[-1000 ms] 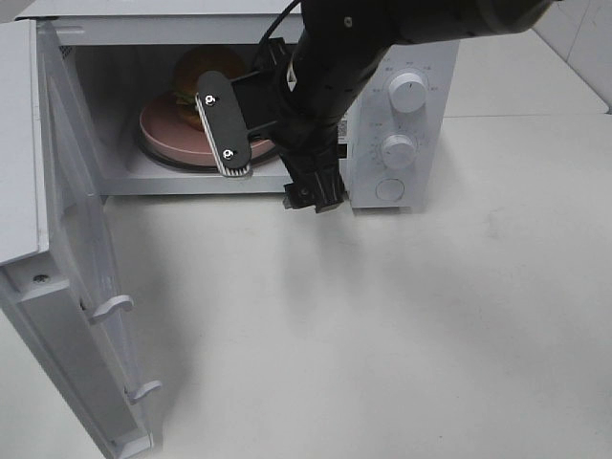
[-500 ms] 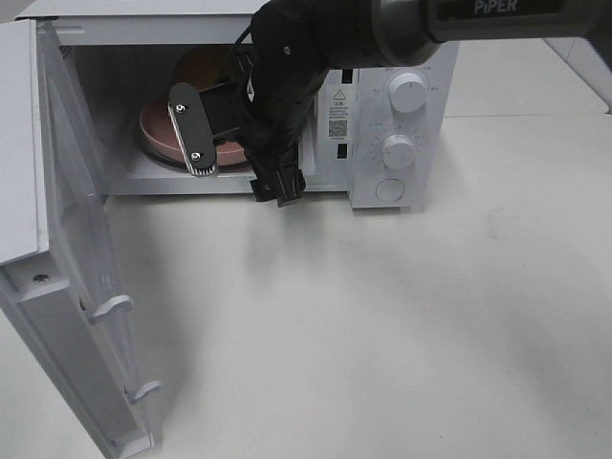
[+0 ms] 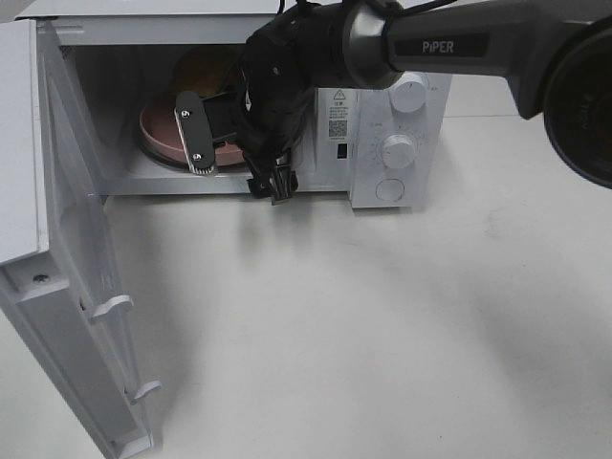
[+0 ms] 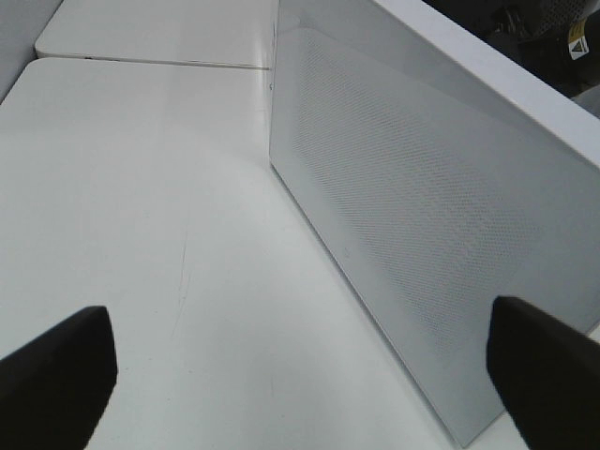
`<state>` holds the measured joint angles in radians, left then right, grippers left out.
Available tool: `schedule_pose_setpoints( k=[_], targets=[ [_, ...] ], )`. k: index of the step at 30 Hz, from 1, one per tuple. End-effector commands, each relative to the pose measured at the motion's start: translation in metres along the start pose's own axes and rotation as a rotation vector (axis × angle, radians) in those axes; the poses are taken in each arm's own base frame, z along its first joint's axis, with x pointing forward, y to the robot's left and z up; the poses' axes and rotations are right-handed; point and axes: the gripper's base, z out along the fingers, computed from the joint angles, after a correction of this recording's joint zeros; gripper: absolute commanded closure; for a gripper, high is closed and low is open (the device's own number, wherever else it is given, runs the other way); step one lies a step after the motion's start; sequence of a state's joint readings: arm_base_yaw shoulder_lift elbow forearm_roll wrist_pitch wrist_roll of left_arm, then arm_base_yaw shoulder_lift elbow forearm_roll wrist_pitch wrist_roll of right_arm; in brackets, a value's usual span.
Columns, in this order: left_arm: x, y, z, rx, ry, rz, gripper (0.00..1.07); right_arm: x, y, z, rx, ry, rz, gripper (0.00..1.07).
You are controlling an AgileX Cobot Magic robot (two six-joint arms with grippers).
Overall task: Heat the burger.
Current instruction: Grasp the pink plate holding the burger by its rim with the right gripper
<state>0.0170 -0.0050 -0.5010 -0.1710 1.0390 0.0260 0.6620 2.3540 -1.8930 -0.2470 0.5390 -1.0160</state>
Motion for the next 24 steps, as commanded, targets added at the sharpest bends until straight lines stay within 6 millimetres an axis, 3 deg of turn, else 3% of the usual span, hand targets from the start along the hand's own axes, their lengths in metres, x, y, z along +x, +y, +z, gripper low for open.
schedule_pose_setpoints(
  k=[1,13,24],
  targets=[
    [0.0,-0.001,-0.003,0.008,-0.031,-0.007,0.06,0.005,-0.007,0.005,0.018,0.012,0.012,0.17],
    [0.0,-0.001,-0.003,0.008,-0.031,-0.007,0.06,0.007,-0.024,0.018,0.073,0.003,0.06,0.19],
    [0.0,-0.001,-0.003,0.008,-0.031,-0.007,0.06,0.006,-0.022,0.027,0.064,-0.009,0.078,0.31]
  ],
)
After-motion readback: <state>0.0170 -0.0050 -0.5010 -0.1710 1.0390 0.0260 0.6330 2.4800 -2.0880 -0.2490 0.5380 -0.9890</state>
